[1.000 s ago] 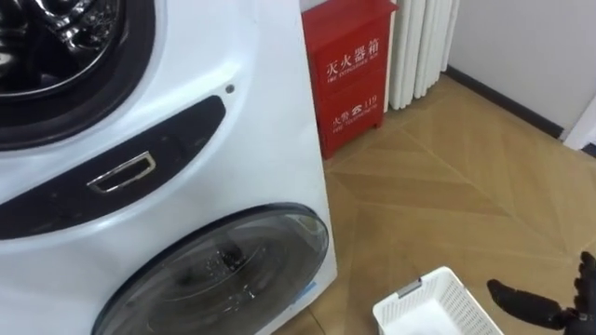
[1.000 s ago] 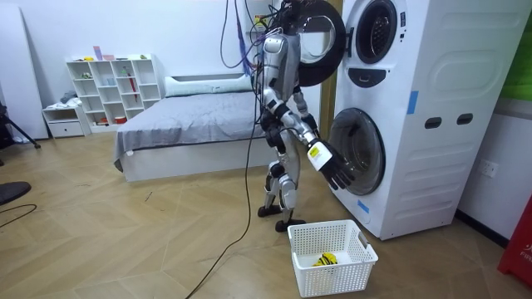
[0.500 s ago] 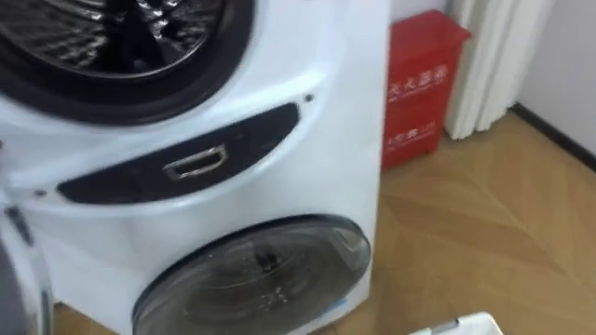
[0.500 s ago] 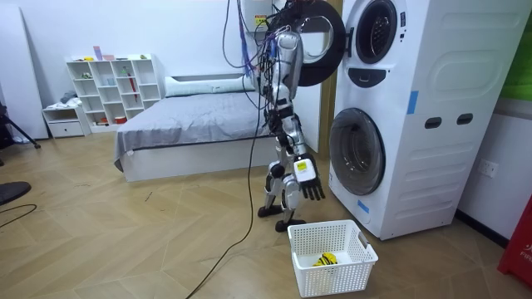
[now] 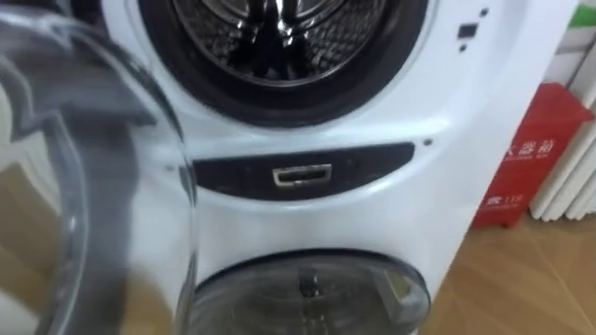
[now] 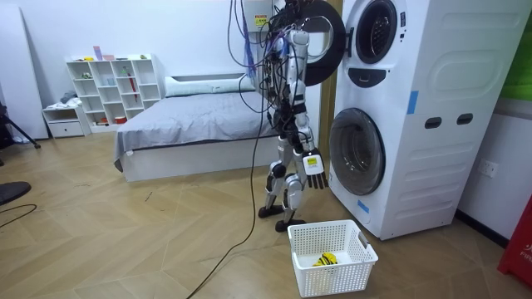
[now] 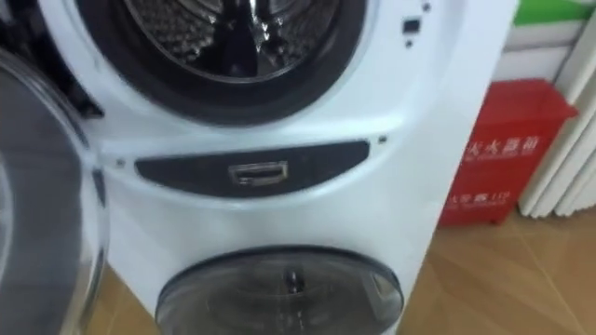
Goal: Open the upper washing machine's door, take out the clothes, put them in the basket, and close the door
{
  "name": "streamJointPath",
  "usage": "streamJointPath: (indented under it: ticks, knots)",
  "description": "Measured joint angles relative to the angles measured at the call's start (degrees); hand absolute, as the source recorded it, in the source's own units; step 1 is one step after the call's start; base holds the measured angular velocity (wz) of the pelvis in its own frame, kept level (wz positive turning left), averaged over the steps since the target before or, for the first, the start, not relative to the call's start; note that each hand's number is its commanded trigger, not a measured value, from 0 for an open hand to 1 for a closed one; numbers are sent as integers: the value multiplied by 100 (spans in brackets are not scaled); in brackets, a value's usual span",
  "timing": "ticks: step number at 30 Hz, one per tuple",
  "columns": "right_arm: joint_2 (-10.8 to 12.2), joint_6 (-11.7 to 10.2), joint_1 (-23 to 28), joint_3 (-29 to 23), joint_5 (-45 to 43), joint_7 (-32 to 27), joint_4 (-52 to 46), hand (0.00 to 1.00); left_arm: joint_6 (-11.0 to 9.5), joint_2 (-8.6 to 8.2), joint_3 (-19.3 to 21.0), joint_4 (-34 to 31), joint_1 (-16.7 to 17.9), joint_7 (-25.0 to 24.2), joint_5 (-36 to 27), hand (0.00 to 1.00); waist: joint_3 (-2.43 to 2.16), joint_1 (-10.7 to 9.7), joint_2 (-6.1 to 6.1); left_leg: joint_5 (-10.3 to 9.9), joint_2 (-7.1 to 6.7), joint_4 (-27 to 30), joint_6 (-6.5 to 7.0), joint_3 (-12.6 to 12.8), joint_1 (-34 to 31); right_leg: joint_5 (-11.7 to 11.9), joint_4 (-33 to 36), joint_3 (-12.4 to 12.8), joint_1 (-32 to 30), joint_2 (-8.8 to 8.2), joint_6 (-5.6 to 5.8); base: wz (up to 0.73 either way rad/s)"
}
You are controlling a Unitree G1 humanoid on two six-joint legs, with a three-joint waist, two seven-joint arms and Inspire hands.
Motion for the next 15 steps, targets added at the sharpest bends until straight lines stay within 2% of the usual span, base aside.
streamJointPath:
  ticks: [6,13,15]
  knots:
    - [1,48,-82,244,-186,163,39,0,0,-31,61,-8,62,199,128,0,27,117,-76,-6,-8,-16,-2,-247,71,-7,-94,-109,175,-8,-2,11]
    - [9,51,-138,432,-351,282,50,0,0,-68,67,-14,0,380,133,0,45,148,-154,-5,9,14,-2,-234,63,-51,-90,-277,253,-24,-36,14]
    - [8,58,-157,473,-412,336,106,0,0,-65,165,-11,18,380,135,0,59,160,-227,-29,17,180,-40,-239,4,-119,-42,-330,246,-42,-57,12]
